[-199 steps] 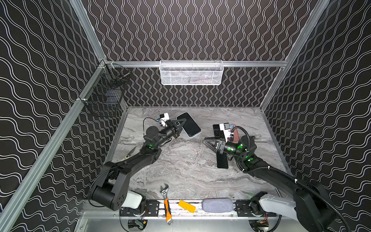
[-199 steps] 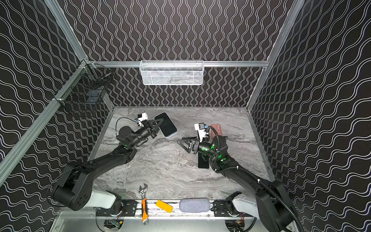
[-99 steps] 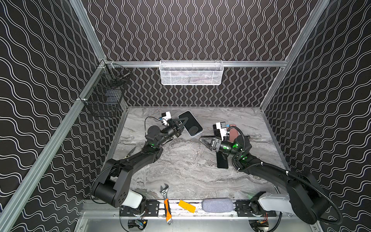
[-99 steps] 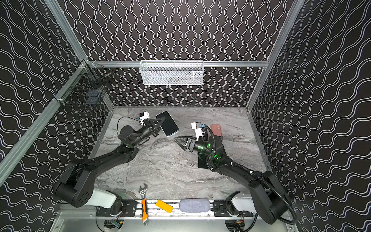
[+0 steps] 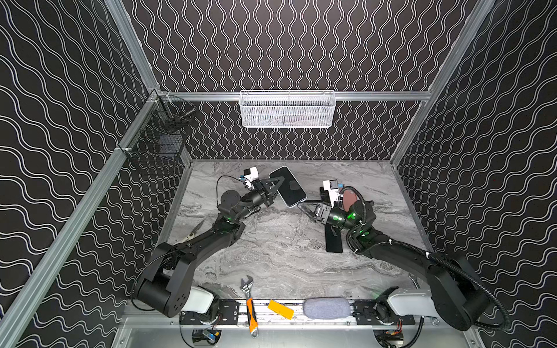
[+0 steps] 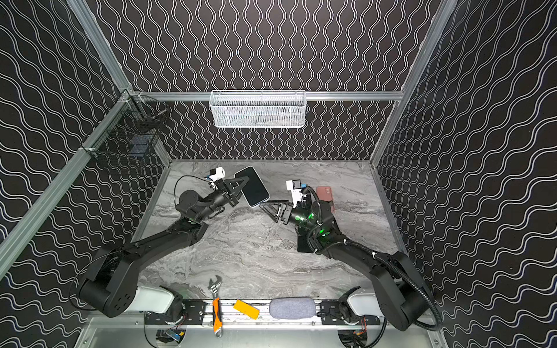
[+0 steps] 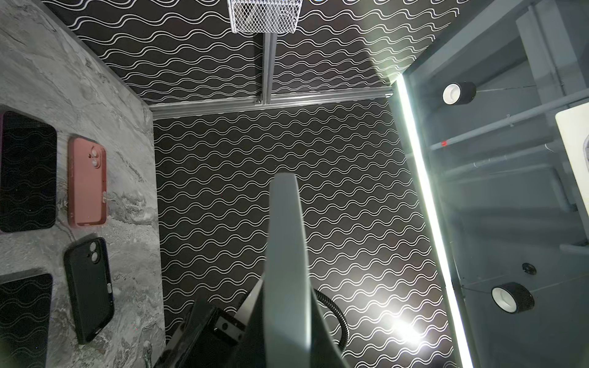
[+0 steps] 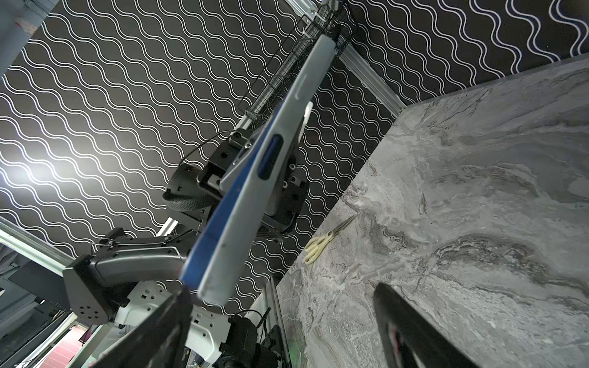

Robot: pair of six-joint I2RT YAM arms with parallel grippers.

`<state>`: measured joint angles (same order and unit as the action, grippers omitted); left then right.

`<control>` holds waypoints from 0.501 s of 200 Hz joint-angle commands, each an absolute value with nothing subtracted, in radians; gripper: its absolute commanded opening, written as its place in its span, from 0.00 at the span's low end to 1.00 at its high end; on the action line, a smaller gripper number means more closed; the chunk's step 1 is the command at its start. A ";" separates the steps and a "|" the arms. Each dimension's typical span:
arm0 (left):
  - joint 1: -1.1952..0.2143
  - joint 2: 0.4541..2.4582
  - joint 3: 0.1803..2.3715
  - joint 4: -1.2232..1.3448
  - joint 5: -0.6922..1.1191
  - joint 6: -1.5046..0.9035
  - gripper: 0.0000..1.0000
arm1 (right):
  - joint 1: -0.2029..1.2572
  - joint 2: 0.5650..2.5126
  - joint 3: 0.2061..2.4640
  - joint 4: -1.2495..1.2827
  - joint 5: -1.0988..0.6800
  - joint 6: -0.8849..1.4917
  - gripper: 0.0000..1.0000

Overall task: Take the phone out of the phone case
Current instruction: Remove the phone case from the phone.

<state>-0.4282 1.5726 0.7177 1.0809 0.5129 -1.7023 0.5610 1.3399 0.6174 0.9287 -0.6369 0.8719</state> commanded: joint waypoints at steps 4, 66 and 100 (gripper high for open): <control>-0.438 1.565 0.718 1.147 0.506 -1.718 0.00 | 0.561 1.347 0.630 0.979 -0.638 0.874 0.89; -0.457 1.563 0.735 1.147 0.512 -1.731 0.00 | 0.558 1.349 0.620 0.968 -0.618 0.865 0.88; -0.469 1.556 0.735 1.152 0.515 -1.738 0.00 | 0.548 1.369 0.617 0.992 -0.625 0.890 0.85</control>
